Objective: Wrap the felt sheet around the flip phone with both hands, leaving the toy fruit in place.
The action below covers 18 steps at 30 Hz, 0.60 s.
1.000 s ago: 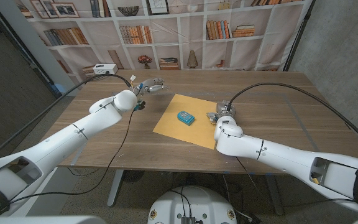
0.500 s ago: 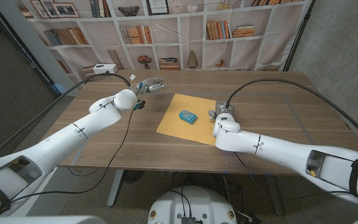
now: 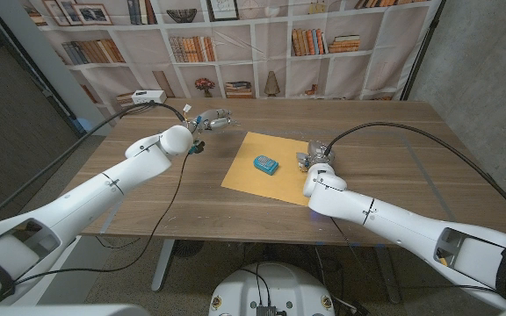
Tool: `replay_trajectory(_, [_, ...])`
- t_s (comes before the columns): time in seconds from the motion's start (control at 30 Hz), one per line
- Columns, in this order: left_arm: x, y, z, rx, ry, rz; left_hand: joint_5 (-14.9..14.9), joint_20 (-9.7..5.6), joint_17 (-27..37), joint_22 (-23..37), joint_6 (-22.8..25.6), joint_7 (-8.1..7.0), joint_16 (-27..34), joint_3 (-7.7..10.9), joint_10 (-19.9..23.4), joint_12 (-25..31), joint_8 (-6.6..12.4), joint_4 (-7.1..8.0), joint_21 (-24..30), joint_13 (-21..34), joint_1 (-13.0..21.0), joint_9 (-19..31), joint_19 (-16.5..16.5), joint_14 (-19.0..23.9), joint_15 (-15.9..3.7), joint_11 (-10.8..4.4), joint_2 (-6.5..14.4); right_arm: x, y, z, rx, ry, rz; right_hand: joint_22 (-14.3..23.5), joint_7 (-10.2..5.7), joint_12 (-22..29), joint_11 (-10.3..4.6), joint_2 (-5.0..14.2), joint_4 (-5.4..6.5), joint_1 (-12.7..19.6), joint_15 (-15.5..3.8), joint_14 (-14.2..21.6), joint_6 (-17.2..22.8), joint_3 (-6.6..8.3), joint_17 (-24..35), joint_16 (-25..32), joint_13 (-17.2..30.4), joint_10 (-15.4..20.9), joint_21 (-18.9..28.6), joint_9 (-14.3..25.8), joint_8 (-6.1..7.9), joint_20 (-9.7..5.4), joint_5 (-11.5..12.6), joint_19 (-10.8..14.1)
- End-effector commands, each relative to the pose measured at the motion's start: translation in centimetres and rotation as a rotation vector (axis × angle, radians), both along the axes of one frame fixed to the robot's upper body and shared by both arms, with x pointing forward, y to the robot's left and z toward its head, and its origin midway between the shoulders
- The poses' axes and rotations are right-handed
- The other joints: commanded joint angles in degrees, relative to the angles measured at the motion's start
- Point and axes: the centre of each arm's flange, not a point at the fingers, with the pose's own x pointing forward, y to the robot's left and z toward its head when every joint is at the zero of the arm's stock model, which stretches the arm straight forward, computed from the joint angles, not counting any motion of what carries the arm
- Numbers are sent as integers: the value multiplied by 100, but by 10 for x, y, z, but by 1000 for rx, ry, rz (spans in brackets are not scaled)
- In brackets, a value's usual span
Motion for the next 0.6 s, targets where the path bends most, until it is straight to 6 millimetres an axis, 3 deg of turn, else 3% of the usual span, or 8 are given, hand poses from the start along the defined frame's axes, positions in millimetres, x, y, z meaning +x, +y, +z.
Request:
replay_trajectory(0.03, [0, -1, -1, -1, 5, 0, -8, 21, -6, 25, 28, -5, -13, -19, 15, -9, -11, 2, -30, 21, 6, 30, -54, -9, -34, 18, 69, 14, -11, 15, -1, -9, -44, 12, 3, -15, 28, -16, -30, 4, 121, -122, -1, -8, -3, -49, 21, -125, -28, 16, 12, -12, -40, -115])
replay_trajectory(0.13, [0, -1, -1, -4, 4, -1, -8, 22, -6, 25, 27, -5, -13, -22, 15, -11, -13, 2, -30, 22, 5, 30, -55, -10, -39, 12, 70, 20, -10, 19, -29, 23, -55, 14, -3, -101, 45, -59, 13, -124, 158, -290, -162, -80, 10, -122, 24, -338, -131, 17, -41, 16, -56, -291])
replay_trajectory(0.33, [-1, -2, 0, -6, -7, -1, -8, 21, -6, 25, 31, -6, -14, -29, 5, -18, -14, 2, -31, 22, 3, 30, -55, -12, -38, 6, 72, 33, -10, 19, -79, 101, -74, 18, -29, -204, 83, -81, 61, -262, 215, -555, -140, -151, 32, -223, 30, -611, -239, 19, -6, 48, -60, -468])
replay_trajectory(0.5, [0, -2, 2, -8, -10, 1, -8, 21, -6, 25, 32, -9, -13, -33, 16, -16, -15, 2, -31, 23, 2, 30, -55, -11, -39, 5, 74, 37, -10, 14, -119, 144, -87, 21, 42, -156, 108, -107, -11, -243, 241, -571, 559, -173, 11, -238, 33, -521, -299, 21, 223, 54, -35, -470])
replay_trajectory(0.6, [0, -3, 3, -9, -14, -4, -8, 21, -6, 26, 32, -9, -14, -35, 9, -20, -16, 1, -31, 23, 2, 30, -54, -14, -38, 7, 76, 39, -10, 11, -134, 149, -104, 21, 36, -106, 96, -126, -74, -173, 237, -524, 732, -158, -10, -232, 32, -391, -307, 18, 261, 46, -15, -440])
